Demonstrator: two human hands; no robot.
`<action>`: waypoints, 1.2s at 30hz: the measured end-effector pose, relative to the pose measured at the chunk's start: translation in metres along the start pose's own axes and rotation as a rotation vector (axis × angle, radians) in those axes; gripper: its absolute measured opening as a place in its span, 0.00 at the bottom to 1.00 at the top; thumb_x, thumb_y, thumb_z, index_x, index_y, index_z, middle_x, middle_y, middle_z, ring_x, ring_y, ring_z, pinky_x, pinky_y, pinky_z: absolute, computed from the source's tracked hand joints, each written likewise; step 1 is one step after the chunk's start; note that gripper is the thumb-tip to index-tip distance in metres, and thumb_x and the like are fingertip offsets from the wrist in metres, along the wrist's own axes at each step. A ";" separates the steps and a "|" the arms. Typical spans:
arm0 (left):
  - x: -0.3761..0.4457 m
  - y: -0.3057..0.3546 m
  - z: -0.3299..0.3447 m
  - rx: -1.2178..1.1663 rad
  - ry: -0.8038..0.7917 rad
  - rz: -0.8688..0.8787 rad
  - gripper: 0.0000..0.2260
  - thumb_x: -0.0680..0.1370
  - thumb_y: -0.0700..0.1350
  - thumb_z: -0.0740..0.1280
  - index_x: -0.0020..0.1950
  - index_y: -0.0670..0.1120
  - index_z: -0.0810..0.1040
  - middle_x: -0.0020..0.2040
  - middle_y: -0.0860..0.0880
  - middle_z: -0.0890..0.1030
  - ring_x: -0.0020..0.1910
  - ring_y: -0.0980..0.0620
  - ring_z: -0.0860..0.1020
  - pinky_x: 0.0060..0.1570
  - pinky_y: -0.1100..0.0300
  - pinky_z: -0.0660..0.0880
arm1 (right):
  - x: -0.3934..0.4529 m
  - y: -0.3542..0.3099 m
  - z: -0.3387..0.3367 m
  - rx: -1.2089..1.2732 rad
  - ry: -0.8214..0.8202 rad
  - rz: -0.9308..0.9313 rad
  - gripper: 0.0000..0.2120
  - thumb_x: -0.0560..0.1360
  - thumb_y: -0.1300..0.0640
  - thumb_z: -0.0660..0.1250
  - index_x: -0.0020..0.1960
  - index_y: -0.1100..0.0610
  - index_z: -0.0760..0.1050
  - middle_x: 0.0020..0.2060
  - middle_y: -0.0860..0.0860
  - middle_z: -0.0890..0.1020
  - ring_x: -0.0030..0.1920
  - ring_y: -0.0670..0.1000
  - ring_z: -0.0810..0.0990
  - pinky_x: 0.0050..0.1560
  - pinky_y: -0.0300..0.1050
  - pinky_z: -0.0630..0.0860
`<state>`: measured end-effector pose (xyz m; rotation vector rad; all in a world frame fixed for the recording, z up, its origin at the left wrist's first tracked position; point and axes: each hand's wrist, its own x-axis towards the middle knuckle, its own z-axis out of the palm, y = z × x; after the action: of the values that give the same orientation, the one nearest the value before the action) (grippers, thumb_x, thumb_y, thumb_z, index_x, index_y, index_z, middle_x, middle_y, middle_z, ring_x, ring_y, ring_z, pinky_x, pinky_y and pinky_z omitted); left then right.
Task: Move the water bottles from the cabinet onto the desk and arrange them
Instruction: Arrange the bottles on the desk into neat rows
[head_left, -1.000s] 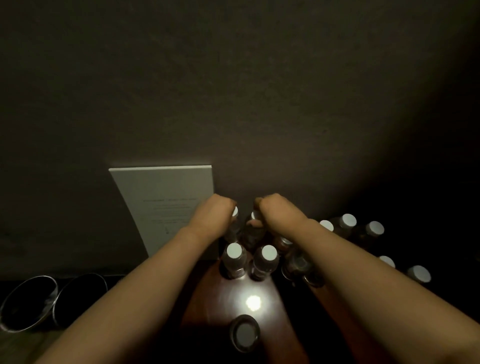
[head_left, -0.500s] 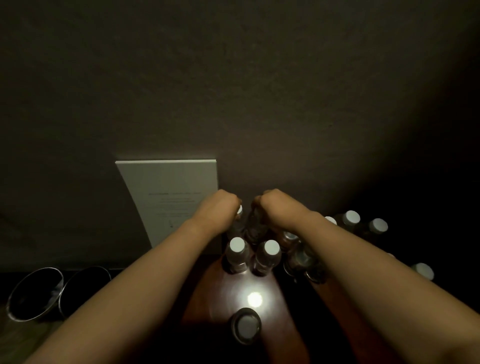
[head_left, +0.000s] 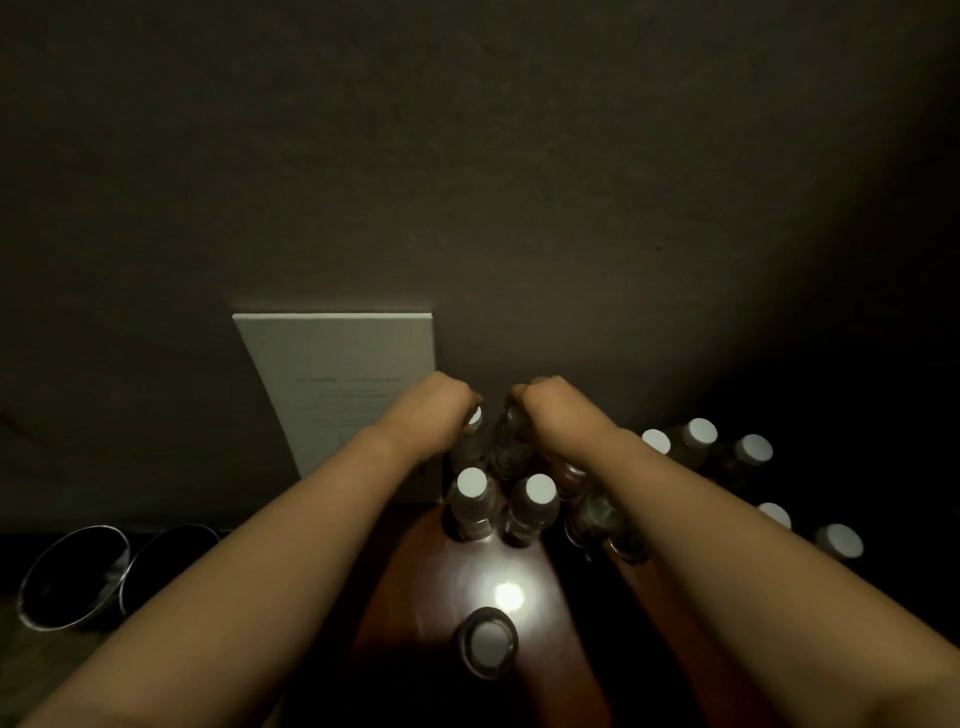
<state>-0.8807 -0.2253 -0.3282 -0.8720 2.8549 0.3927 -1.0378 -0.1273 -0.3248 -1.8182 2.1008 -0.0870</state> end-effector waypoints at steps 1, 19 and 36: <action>0.001 0.000 0.000 -0.002 0.006 0.002 0.12 0.78 0.45 0.68 0.59 0.45 0.82 0.54 0.41 0.83 0.55 0.39 0.80 0.52 0.50 0.77 | 0.000 0.000 0.000 0.008 -0.001 0.005 0.12 0.77 0.56 0.65 0.57 0.60 0.77 0.51 0.60 0.80 0.52 0.61 0.78 0.52 0.52 0.76; 0.004 0.000 0.008 0.079 0.027 -0.025 0.08 0.76 0.51 0.71 0.46 0.46 0.79 0.44 0.46 0.82 0.47 0.43 0.79 0.41 0.55 0.72 | 0.001 -0.001 -0.013 0.049 -0.090 0.023 0.11 0.74 0.60 0.69 0.57 0.55 0.78 0.50 0.54 0.80 0.50 0.54 0.79 0.49 0.48 0.76; 0.004 -0.001 0.008 0.085 0.019 -0.016 0.11 0.76 0.50 0.70 0.39 0.48 0.71 0.42 0.45 0.82 0.46 0.42 0.79 0.40 0.55 0.71 | -0.001 -0.002 -0.012 0.104 -0.090 0.031 0.15 0.74 0.65 0.68 0.60 0.55 0.79 0.52 0.55 0.81 0.51 0.55 0.80 0.50 0.47 0.76</action>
<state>-0.8834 -0.2262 -0.3365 -0.8873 2.8564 0.2607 -1.0395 -0.1285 -0.3131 -1.6970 2.0229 -0.1026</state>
